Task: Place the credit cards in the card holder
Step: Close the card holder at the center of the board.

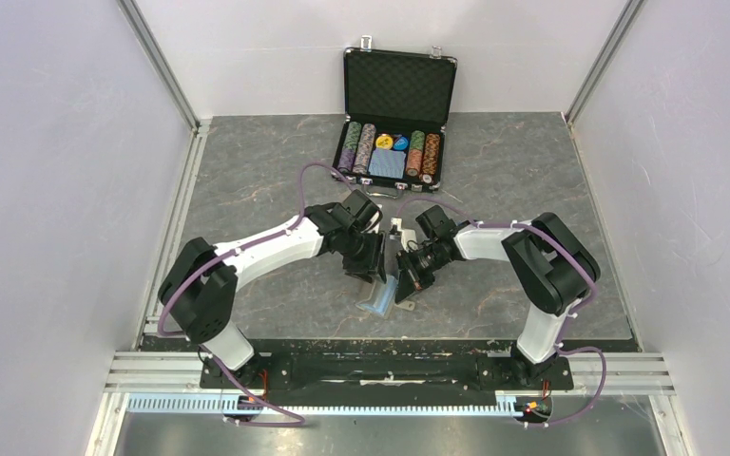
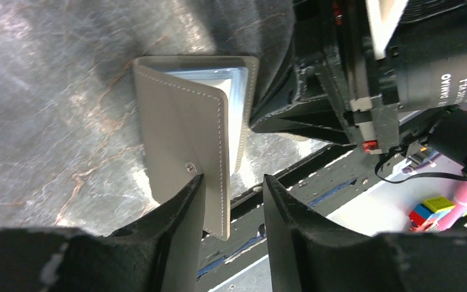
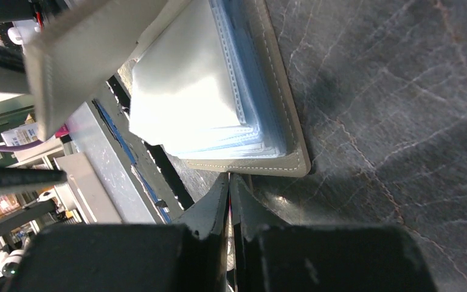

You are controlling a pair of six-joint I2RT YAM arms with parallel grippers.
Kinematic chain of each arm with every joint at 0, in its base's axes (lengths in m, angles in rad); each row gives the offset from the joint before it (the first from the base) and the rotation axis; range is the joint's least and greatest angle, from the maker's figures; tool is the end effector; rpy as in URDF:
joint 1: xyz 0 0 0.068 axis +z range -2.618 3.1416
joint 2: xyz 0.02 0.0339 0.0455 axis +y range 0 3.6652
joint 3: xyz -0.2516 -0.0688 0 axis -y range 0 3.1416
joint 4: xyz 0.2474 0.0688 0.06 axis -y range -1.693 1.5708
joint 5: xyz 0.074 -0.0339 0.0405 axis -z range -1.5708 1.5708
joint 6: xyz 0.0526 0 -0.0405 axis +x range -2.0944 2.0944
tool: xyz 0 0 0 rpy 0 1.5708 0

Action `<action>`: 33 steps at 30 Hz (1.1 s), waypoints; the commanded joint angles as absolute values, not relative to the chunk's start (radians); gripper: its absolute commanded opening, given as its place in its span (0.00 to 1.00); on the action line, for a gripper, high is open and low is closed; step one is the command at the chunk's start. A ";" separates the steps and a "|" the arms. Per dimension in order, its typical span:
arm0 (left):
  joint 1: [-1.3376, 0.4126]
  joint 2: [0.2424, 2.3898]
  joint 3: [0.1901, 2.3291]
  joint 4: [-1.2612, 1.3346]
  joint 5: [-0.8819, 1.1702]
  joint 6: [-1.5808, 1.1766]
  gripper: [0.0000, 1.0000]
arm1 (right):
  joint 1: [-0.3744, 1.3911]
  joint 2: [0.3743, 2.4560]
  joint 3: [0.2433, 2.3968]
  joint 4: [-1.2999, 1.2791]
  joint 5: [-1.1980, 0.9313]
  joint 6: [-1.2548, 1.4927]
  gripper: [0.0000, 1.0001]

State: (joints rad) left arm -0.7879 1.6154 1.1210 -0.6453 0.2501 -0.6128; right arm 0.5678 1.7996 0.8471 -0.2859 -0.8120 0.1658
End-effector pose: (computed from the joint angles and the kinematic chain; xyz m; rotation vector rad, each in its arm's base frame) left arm 0.2233 -0.2429 0.1867 0.3322 2.8745 -0.6862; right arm 0.2369 0.1964 0.0876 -0.7683 2.7443 1.3116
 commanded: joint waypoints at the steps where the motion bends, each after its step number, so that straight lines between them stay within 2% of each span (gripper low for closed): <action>1: -0.798 1.630 1.094 -0.531 0.348 -0.622 0.47 | 0.562 1.746 0.855 -0.274 -0.804 0.164 0.04; 13: -0.817 1.709 1.031 -0.403 0.481 -0.629 0.52 | 0.422 1.611 0.801 -0.125 -0.894 0.283 0.01; 22: -0.824 1.754 1.022 -0.394 0.502 -0.629 0.44 | 0.450 1.702 0.802 -0.007 -0.971 0.388 0.00; 30: -0.824 1.704 1.007 -0.401 0.467 -0.632 0.43 | 0.483 1.814 0.819 -0.037 -0.889 0.385 0.00; 33: -0.821 1.662 1.009 -0.403 0.438 -0.655 0.47 | 0.485 1.839 0.818 -0.096 -0.838 0.349 0.00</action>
